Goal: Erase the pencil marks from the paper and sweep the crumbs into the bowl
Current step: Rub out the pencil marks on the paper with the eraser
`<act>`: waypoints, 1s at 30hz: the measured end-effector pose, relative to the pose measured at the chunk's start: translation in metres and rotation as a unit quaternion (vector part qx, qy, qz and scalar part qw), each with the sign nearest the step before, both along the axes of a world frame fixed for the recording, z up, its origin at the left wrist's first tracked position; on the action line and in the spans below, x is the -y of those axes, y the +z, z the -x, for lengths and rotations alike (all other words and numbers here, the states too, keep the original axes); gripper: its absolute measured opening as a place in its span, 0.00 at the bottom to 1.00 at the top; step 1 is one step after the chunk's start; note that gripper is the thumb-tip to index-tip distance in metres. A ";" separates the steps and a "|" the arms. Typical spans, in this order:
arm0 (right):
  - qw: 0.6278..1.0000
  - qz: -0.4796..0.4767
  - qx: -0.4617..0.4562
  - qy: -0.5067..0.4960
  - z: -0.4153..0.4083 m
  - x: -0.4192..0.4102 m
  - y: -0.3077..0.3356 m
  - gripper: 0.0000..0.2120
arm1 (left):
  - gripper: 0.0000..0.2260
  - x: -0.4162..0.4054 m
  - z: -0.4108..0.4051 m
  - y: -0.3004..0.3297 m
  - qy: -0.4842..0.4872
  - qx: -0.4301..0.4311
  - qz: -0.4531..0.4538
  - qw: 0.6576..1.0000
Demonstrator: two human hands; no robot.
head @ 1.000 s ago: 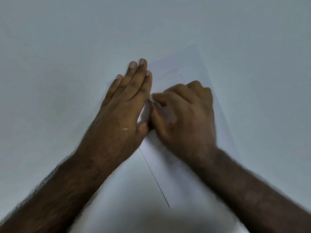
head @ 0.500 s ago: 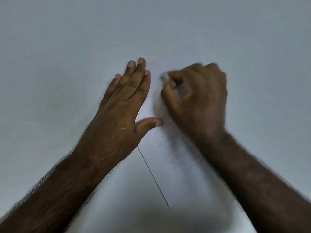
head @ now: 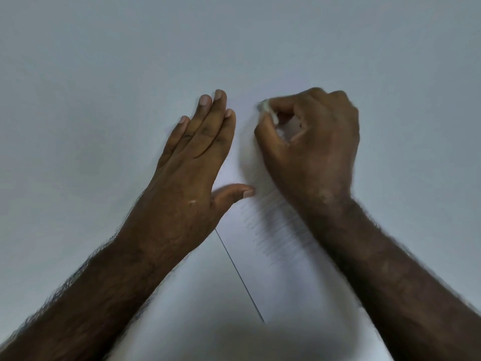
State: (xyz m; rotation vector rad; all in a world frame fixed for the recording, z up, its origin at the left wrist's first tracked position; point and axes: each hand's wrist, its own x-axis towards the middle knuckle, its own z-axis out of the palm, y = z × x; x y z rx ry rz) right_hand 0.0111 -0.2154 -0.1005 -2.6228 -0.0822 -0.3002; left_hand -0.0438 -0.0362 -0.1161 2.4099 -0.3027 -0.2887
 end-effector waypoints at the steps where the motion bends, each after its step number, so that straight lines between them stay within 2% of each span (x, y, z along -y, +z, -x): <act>1: 1.000 -0.004 -0.009 0.017 0.010 -0.006 0.001 0.04 | 0.39 0.001 0.001 0.000 0.007 0.004 0.003 1.000; 4: 0.998 -0.008 -0.029 0.064 0.027 -0.011 0.002 0.04 | 0.38 0.002 0.002 0.001 0.016 0.015 0.008 1.000; 7: 1.000 0.016 0.004 0.021 0.004 -0.002 -0.001 0.05 | 0.40 -0.001 0.000 -0.001 -0.001 -0.002 -0.001 1.000; 11: 1.000 -0.005 -0.006 -0.027 -0.012 0.003 0.002 0.06 | 0.41 -0.002 -0.001 -0.002 -0.009 0.001 -0.008 1.000; 17: 0.996 -0.004 -0.034 0.078 0.022 -0.008 0.005 0.04 | 0.39 0.001 0.001 0.000 0.010 0.009 0.005 1.000; 20: 0.999 0.012 -0.019 0.033 -0.005 0.001 0.002 0.07 | 0.41 0.000 -0.001 -0.002 -0.006 -0.002 -0.010 1.000; 25: 0.997 -0.026 -0.070 -0.028 -0.010 0.016 0.010 0.08 | 0.42 0.000 -0.001 -0.002 -0.013 0.000 -0.019 1.000; 30: 0.996 -0.027 -0.080 -0.012 0.016 0.026 0.012 0.05 | 0.42 0.001 0.000 0.000 -0.006 -0.001 -0.028 1.000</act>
